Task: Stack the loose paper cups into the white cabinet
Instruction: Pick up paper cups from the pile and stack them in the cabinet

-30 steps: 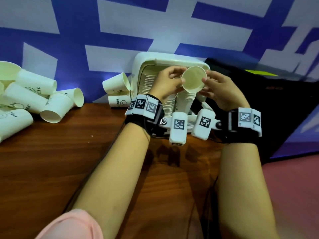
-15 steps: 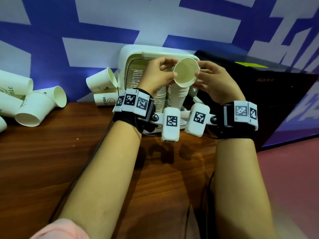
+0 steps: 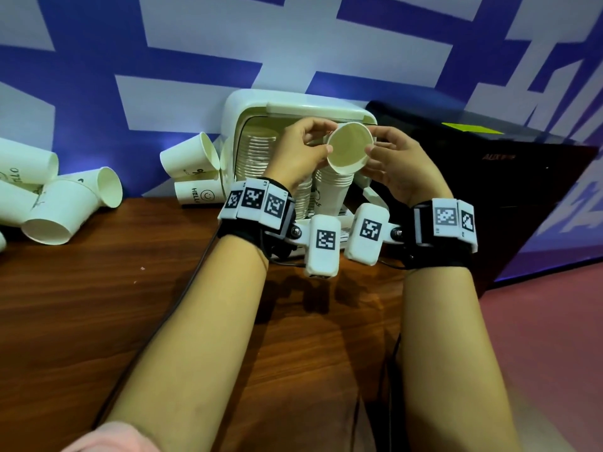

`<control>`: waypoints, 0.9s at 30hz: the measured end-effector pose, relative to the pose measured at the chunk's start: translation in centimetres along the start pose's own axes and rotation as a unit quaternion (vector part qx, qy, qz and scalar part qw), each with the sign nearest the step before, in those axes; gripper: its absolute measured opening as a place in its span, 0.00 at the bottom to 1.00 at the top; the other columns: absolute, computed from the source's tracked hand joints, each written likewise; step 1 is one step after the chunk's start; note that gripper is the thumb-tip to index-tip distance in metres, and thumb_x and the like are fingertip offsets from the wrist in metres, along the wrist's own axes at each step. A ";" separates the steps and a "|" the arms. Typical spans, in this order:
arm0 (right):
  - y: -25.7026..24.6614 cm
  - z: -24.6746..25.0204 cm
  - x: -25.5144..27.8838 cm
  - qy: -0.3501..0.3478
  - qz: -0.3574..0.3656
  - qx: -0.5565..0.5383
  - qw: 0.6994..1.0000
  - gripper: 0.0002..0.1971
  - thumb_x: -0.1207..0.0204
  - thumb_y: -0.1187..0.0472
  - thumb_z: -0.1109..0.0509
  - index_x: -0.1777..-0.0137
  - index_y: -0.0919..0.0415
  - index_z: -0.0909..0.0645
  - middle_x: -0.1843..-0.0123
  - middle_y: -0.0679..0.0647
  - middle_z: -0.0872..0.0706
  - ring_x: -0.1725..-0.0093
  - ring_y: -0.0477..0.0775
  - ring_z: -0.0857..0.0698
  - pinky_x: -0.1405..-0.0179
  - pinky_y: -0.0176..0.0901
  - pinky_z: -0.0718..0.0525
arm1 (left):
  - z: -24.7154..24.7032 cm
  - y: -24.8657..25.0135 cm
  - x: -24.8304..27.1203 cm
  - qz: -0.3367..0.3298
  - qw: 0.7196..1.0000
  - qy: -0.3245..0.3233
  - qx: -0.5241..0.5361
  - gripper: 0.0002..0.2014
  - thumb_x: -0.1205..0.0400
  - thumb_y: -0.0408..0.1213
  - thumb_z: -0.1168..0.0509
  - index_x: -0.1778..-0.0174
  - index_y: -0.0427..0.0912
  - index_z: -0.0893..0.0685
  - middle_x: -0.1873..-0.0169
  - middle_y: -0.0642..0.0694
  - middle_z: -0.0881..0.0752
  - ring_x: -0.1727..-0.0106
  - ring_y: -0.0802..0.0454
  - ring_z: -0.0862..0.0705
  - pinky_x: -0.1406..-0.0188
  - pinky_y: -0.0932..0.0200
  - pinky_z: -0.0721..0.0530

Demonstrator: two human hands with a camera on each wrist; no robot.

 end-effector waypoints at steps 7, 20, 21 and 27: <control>0.1 0.4 -0.1 0.016 -0.042 -0.008 0.999 0.09 0.14 0.63 0.39 0.38 0.59 0.20 0.43 0.62 0.18 0.60 0.58 0.13 0.57 0.45 0.10 | -0.4 0.5 -0.2 -0.008 1.000 -0.006 -0.027 0.10 0.17 0.25 0.37 0.46 0.43 0.18 0.42 0.44 0.16 0.38 0.47 0.17 0.46 0.51 0.12; 3.8 1.1 -0.3 0.076 -0.142 -0.038 0.986 0.08 0.16 0.56 0.35 0.50 0.60 0.21 0.51 0.62 0.20 0.66 0.50 0.18 0.75 0.31 0.17 | -1.0 -2.8 -0.3 0.081 0.991 0.014 -0.103 0.09 0.16 0.30 0.38 0.41 0.36 0.20 0.45 0.39 0.18 0.49 0.48 0.18 0.46 0.48 0.12; 4.1 1.0 -0.2 0.073 -0.149 -0.033 0.986 0.08 0.16 0.56 0.35 0.49 0.61 0.21 0.54 0.61 0.19 0.68 0.49 0.19 0.77 0.31 0.18 | -0.9 -3.1 -0.2 0.088 0.990 0.018 -0.112 0.09 0.16 0.29 0.37 0.41 0.36 0.20 0.45 0.38 0.18 0.51 0.47 0.17 0.47 0.47 0.12; 5.7 0.9 -0.2 0.063 -0.184 -0.009 0.981 0.07 0.17 0.57 0.33 0.55 0.58 0.20 0.62 0.55 0.19 0.71 0.46 0.21 0.70 0.32 0.21 | -0.6 -3.9 0.1 0.111 0.984 0.015 -0.141 0.11 0.17 0.28 0.37 0.40 0.41 0.22 0.41 0.38 0.19 0.49 0.45 0.16 0.50 0.46 0.10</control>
Point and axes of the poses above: each hand's wrist, its own x-axis away from the middle knuckle, its own z-axis out of the back of the hand, y = z × x, the point moved 8 cm from there along -x, towards the middle knuckle
